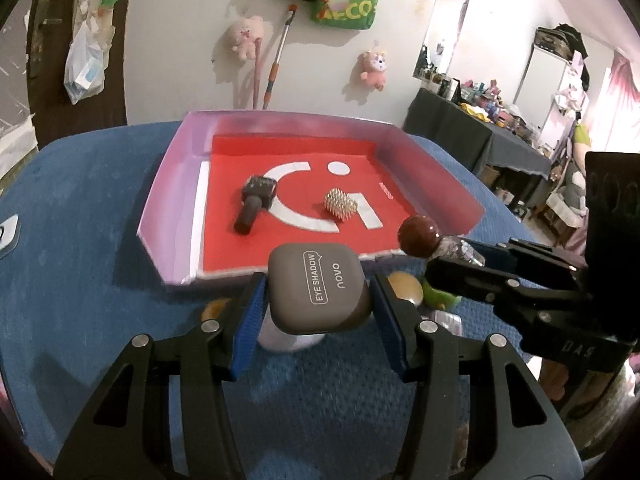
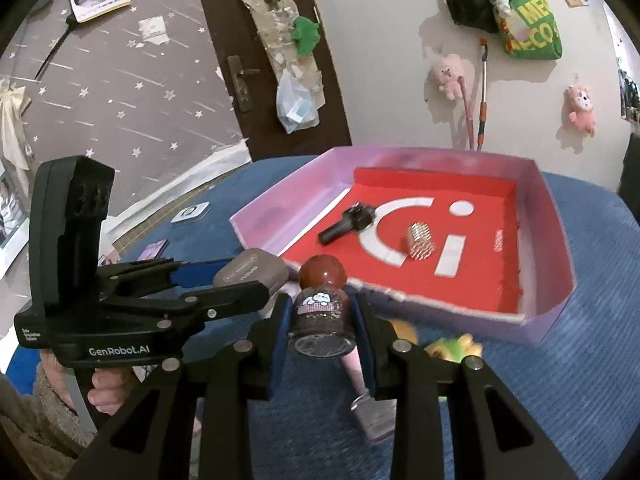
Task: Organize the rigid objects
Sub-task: 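Lift the bottle and the eye shadow case and carry them into the box, then lower the bottle beside the gold roller and the case beside the microphone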
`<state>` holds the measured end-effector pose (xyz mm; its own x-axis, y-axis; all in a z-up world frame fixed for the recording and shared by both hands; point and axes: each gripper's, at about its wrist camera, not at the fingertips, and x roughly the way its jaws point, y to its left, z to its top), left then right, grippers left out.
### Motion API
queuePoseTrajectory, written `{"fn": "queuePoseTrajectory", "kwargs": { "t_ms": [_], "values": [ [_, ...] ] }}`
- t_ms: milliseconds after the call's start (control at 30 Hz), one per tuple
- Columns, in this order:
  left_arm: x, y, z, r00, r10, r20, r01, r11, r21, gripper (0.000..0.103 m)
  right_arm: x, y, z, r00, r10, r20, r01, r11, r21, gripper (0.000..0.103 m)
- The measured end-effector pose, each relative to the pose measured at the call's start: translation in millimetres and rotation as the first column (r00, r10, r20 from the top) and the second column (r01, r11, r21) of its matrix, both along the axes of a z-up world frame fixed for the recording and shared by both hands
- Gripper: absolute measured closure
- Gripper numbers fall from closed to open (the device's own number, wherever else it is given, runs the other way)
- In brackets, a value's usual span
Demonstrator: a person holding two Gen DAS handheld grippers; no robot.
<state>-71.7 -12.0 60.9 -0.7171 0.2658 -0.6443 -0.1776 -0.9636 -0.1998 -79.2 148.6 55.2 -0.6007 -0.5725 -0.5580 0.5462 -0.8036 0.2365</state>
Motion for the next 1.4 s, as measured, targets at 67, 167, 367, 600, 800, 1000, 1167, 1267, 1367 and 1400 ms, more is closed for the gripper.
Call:
{"fn": "queuePoseTrajectory", "kwargs": {
  "t_ms": [67, 167, 367, 600, 800, 1000, 1167, 1267, 1367, 1400],
  "values": [
    [-9, 0, 1, 1.0, -0.008, 0.004, 0.008, 1.0, 0.002, 0.053, -7, 3, 4, 1.0, -0.01, -0.006, 0.01, 1.0, 0.001, 0.07],
    [-21, 1, 3, 1.0, -0.022, 0.007, 0.022, 1.0, 0.001, 0.053, -19, 6, 7, 1.0, -0.022, -0.008, 0.022, 1.0, 0.011, 0.07],
    [-44, 6, 1, 0.998, -0.05, 0.034, 0.05, 0.999, -0.003, 0.053, -47, 4, 3, 0.999, -0.032, 0.021, 0.031, 0.999, 0.039, 0.07],
    [-69, 4, -13, 0.994, -0.059, 0.095, 0.058, 0.998, 0.014, 0.053, -76, -1, -12, 0.996, -0.034, 0.082, 0.029, 0.997, 0.074, 0.07],
    [-89, 0, -29, 0.986, -0.06, 0.155, 0.058, 0.998, 0.021, 0.053, -99, -5, -28, 0.989, -0.043, 0.141, 0.029, 0.995, 0.099, 0.07],
    [-101, -2, -40, 0.981, -0.051, 0.185, 0.05, 0.999, 0.009, 0.053, -113, -7, -39, 0.983, -0.054, 0.178, 0.034, 0.993, 0.115, 0.07],
    [-111, -2, -45, 0.982, -0.028, 0.186, 0.032, 0.999, -0.018, 0.053, -121, -8, -43, 0.98, -0.071, 0.187, 0.048, 0.991, 0.121, 0.07],
    [-117, -3, -47, 0.983, -0.015, 0.184, 0.02, 0.999, -0.029, 0.053, -127, -7, -46, 0.978, -0.086, 0.189, 0.063, 0.99, 0.127, 0.07],
    [-122, -4, -47, 0.983, -0.008, 0.183, 0.013, 0.999, -0.029, 0.053, -132, -3, -47, 0.975, -0.107, 0.193, 0.083, 0.988, 0.129, 0.07],
    [-124, -4, -47, 0.983, -0.006, 0.183, 0.011, 1.0, -0.028, 0.053, -134, -1, -48, 0.974, -0.115, 0.195, 0.091, 0.988, 0.127, 0.07]
  ]
}}
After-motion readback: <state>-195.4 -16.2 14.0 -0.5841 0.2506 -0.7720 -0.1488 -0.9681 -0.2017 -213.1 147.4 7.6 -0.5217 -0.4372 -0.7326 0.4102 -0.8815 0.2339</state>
